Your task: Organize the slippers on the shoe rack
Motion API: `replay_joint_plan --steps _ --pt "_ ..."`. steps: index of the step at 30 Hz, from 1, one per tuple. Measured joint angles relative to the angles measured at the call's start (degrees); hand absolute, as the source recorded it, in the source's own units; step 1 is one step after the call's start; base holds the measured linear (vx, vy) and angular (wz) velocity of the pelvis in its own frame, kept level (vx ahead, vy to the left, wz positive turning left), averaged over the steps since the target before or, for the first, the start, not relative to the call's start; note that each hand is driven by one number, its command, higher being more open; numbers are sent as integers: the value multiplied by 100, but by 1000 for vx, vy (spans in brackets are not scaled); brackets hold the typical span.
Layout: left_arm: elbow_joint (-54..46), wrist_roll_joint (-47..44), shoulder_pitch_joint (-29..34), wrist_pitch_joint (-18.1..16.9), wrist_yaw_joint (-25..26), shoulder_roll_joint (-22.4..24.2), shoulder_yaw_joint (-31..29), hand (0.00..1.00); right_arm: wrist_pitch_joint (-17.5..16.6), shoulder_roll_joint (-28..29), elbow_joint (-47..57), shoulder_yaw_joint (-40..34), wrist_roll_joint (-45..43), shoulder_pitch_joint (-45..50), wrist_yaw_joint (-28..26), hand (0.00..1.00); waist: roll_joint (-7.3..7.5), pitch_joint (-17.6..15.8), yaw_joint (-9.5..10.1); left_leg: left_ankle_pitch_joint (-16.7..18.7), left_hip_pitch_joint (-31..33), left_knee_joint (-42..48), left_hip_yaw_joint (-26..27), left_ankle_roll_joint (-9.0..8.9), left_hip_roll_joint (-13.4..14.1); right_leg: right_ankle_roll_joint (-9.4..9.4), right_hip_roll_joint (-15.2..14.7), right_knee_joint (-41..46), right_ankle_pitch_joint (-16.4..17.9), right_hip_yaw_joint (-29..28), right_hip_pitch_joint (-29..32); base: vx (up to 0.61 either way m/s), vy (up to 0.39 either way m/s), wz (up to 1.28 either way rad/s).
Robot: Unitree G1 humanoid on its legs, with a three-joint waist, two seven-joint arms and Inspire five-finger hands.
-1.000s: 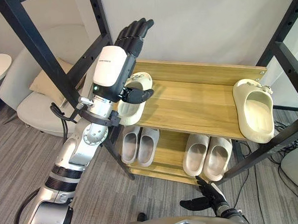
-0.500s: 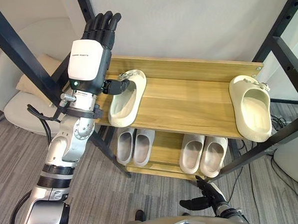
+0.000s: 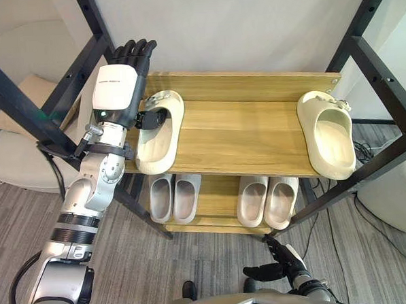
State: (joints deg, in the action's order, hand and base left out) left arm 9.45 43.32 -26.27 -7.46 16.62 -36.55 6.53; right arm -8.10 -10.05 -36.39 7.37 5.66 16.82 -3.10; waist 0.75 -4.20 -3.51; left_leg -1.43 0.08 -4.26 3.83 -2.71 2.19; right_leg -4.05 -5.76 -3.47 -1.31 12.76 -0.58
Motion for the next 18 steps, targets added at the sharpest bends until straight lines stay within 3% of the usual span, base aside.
replay_joint_plan --steps 18 --pt "418 -347 -292 45 -94 -146 209 0 1 37 21 -152 103 14 137 100 -104 -83 -17 -5 21 -3 161 14 -23 -18 -12 -136 -185 -159 63 -29 13 -5"
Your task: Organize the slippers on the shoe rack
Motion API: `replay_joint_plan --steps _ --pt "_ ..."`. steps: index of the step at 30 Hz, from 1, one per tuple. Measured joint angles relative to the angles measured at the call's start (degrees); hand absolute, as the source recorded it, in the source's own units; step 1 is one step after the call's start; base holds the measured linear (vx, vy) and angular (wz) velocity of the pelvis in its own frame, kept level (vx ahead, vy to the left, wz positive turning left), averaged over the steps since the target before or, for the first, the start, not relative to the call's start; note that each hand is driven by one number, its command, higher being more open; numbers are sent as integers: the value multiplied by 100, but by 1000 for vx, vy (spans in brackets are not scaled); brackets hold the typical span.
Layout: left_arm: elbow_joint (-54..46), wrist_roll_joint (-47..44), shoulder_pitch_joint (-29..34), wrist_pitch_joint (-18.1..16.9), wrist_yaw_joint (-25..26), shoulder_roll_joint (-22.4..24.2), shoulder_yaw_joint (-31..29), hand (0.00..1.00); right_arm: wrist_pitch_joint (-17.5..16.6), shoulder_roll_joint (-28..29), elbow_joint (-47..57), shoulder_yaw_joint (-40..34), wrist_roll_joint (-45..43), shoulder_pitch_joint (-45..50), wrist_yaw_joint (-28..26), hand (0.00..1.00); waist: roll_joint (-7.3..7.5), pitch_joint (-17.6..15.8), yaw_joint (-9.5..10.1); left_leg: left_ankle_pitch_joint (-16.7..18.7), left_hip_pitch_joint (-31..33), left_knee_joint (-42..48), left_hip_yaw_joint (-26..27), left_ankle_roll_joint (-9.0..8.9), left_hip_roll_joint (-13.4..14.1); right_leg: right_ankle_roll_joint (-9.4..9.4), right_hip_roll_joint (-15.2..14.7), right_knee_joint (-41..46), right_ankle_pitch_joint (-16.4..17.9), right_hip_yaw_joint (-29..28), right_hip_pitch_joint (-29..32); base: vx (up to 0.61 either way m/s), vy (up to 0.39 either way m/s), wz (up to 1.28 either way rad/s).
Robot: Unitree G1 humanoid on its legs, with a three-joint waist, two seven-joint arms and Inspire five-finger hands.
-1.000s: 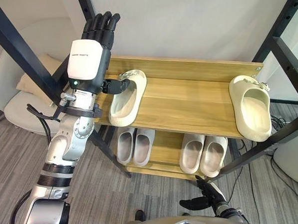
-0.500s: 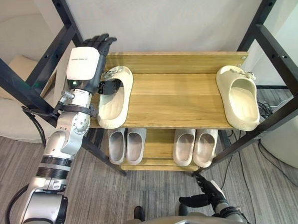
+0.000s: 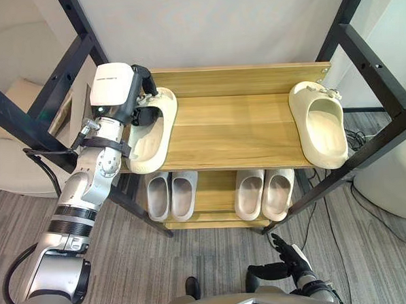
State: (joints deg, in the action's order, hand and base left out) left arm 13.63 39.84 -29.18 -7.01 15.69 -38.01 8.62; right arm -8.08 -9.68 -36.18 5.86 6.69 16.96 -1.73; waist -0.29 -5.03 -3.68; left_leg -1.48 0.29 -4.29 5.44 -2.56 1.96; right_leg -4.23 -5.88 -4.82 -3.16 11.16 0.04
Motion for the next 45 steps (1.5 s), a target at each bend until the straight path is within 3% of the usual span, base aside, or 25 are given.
replay_joint_plan --steps 4,9,14,19,26,34,35,45 --pt "-111 -126 5 26 -30 33 106 0 4 -3 -16 -6 0 -14 48 100 -9 -8 2 -6 0 0 -3 9 -20 -9 -20 0 -7 2 -3 0 0 0" --pt "-904 -251 174 -2 -130 550 513 0 34 -24 -56 -7 1 -51 75 100 -31 -25 8 4 -8 1 4 26 -36 -10 -45 0 -7 -32 -8 -2 2 -1" --pt "-1233 -335 136 -153 -251 1105 1037 0 46 -142 -56 -10 1 -110 112 100 -196 -114 -122 10 -70 -4 78 32 -30 -14 -41 2 -10 -114 -31 -11 7 -8" --pt "-1220 -503 -23 -156 -311 1385 1333 0 71 -226 -56 -21 0 -104 184 100 -340 -132 -253 11 -124 -46 180 29 -8 -15 -16 3 -12 -202 -26 -6 1 -10" --pt "-763 -685 -518 -103 -317 1751 1537 0 74 -216 -52 -86 -4 -98 224 100 -404 -159 -418 14 -167 -47 240 26 -9 -20 -16 3 -17 -290 -17 -9 4 -6" --pt "-138 -684 -961 136 -279 1782 1522 0 79 -223 -52 -227 -6 4 244 100 -512 -216 -564 21 -194 -46 315 29 2 -25 -10 2 -43 -360 8 -12 4 -5" --pt "-24 -684 -1035 149 -246 1815 1516 100 80 -221 -52 -230 -7 24 246 100 -515 -219 -576 22 -194 -47 315 30 2 -27 -12 2 -44 -359 8 0 0 0" --pt "472 -689 -1628 391 -60 2006 1289 100 74 -240 26 -247 -15 24 316 100 -581 -373 -666 25 -108 -47 309 36 -8 -37 -15 3 -50 -357 95 0 0 0"
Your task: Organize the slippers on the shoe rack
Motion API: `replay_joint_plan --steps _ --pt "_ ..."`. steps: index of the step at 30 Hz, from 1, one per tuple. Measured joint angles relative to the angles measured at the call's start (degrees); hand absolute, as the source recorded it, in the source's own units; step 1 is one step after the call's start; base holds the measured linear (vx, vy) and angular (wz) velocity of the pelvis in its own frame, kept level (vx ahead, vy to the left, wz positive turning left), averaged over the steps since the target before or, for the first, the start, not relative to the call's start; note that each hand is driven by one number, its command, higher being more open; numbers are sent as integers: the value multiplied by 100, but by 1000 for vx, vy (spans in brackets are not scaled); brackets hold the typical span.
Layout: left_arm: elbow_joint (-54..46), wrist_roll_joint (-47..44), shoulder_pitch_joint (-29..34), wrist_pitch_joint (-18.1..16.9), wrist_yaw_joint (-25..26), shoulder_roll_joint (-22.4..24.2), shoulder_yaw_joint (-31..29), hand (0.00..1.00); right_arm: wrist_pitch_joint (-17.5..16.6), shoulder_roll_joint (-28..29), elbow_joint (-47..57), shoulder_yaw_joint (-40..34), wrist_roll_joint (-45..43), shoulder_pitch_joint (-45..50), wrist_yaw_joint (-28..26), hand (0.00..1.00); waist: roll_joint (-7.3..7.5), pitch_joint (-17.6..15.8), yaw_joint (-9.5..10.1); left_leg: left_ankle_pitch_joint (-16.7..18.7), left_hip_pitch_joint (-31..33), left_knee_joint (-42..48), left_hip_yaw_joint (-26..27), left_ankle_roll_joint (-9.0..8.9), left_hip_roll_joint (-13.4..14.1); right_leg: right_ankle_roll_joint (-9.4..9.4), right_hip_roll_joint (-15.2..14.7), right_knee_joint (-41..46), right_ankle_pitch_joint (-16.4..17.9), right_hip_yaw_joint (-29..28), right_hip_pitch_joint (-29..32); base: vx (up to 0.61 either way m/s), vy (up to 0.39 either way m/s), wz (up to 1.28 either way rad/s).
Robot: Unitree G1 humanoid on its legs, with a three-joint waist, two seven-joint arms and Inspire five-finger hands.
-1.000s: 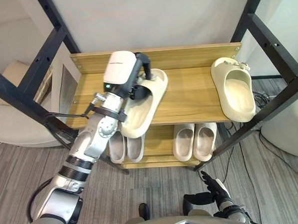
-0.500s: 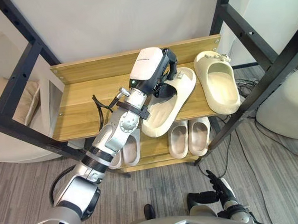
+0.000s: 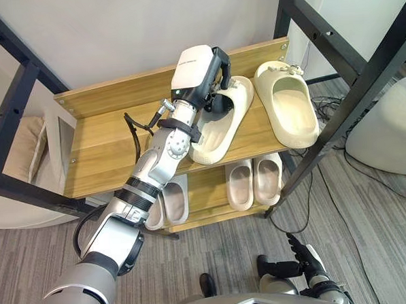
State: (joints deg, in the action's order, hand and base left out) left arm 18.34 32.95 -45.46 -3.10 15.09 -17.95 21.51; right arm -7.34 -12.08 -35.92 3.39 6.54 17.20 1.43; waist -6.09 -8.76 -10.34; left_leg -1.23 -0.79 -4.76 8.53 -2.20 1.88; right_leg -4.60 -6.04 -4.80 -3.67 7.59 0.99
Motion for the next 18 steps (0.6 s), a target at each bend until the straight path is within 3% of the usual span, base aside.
replay_joint_plan --steps 9,18 --pt "-126 -522 -66 -4 118 249 -35 100 1 -7 9 0 -2 -16 52 100 -6 -68 21 -1 11 1 -61 3 -18 2 -20 0 2 47 -30 -1 1 3" --pt "-817 -981 248 -84 124 391 -29 100 4 -30 -23 6 -4 -20 58 100 -23 -77 71 -6 -12 10 -187 8 -16 6 -30 0 16 177 -127 -7 3 7"
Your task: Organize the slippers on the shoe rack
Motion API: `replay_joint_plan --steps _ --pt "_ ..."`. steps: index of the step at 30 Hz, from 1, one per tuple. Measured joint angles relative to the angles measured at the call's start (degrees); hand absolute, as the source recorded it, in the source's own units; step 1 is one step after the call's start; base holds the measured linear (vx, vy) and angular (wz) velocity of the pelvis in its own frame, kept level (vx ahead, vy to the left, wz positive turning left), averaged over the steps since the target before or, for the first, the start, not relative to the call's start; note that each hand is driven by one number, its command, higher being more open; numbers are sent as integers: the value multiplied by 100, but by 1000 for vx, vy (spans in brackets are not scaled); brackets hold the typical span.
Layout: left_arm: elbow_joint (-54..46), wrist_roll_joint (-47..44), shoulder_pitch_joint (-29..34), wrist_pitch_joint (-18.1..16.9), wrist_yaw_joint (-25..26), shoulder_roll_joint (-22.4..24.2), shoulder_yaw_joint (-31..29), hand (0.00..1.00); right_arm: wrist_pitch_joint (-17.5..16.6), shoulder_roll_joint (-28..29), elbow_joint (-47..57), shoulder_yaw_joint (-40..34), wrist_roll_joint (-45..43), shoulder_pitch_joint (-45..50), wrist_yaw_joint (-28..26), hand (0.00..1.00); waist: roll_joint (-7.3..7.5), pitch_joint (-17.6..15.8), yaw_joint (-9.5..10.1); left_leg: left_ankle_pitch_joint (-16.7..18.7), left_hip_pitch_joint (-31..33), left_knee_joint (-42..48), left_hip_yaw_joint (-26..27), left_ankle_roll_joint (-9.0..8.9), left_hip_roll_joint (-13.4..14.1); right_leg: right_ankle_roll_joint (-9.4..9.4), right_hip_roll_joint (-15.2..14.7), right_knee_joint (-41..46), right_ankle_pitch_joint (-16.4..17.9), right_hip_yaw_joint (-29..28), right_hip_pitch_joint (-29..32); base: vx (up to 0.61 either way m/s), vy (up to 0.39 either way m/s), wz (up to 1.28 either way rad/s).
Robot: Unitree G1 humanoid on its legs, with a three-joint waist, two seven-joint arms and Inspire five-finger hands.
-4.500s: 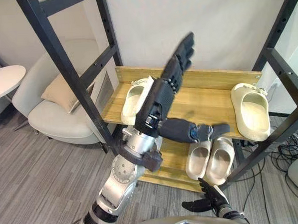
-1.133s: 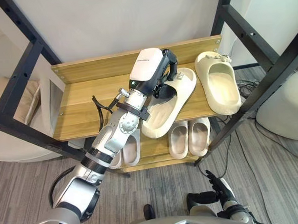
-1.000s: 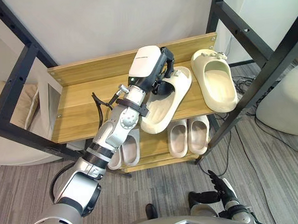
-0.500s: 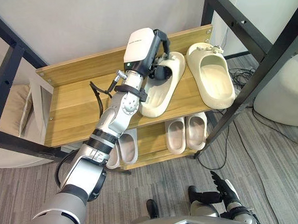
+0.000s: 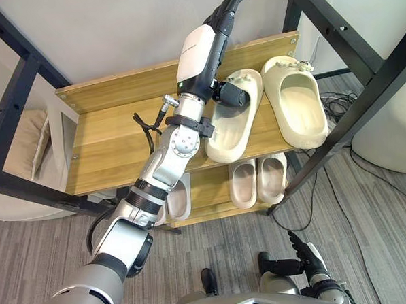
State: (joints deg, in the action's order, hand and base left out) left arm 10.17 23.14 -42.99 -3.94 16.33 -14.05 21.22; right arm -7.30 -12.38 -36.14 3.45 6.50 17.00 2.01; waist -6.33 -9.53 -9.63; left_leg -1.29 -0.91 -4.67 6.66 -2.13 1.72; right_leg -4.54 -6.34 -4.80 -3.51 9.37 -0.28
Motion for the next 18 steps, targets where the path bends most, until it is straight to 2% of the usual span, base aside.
replay_joint_plan --steps 5,11,16,18 --pt "-397 -282 277 -9 -55 -8 -1 100 2 -1 -31 1 1 -8 0 100 0 0 15 -6 0 5 -89 8 -2 -7 -16 0 7 89 -50 -6 3 9" --pt "-861 -595 665 -69 -70 -16 -38 100 38 -39 -102 25 7 -24 -3 100 -5 3 177 -7 -2 32 -134 9 -7 -6 -24 0 14 133 -87 -3 2 3" --pt "-1462 -1167 1346 -215 -145 11 -260 100 49 -46 -172 32 10 -57 -3 100 -6 5 213 -7 -2 39 -149 10 -7 -6 -24 1 15 149 -101 0 0 0" --pt "-1837 -1639 1815 -259 -156 162 -362 100 52 -56 -233 32 12 -63 -1 100 -5 6 299 -11 -2 42 -175 14 -8 -6 -25 1 15 175 -118 -10 6 6"
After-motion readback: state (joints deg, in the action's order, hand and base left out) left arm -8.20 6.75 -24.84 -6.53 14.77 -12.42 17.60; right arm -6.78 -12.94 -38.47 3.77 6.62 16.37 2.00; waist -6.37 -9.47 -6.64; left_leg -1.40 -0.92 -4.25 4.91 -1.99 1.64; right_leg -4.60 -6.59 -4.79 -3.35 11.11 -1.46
